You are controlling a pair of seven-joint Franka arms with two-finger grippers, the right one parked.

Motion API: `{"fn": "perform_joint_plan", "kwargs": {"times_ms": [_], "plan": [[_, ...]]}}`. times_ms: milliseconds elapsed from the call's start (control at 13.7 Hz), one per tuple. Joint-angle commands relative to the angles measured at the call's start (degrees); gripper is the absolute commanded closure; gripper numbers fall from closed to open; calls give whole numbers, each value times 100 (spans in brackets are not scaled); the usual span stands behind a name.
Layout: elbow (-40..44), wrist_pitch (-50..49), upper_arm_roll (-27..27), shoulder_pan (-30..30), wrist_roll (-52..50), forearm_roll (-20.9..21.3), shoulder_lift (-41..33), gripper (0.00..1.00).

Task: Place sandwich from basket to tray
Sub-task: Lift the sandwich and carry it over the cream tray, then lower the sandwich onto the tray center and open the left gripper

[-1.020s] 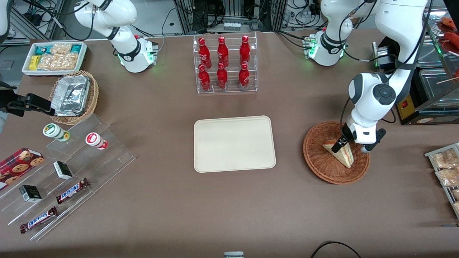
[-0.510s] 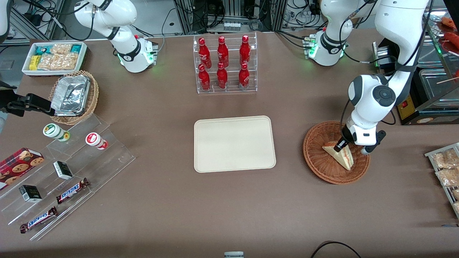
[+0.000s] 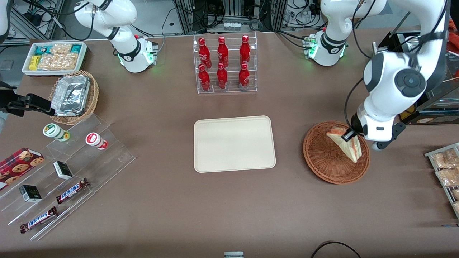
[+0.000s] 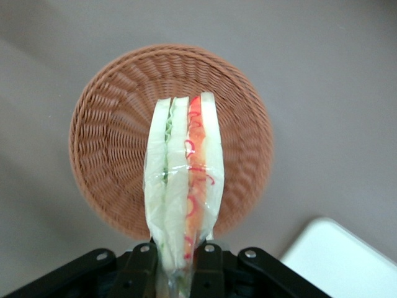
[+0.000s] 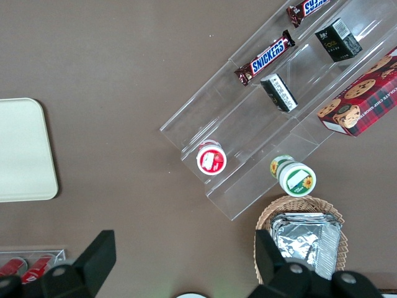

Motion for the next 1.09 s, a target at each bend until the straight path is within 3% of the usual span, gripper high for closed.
{"fn": "perform_joint_plan", "kwargs": {"times_ms": [0, 364, 656, 874, 1020], "plan": [[874, -543, -14, -727, -75, 54, 485, 100], [1559, -508, -23, -1941, -224, 11, 1179, 100], [2139, -104, -5, -2838, -487, 54, 2135, 100], [2264, 475, -5, -3172, -488, 63, 2603, 100], [2255, 818, -5, -3314, -497, 342, 2866, 100]]}}
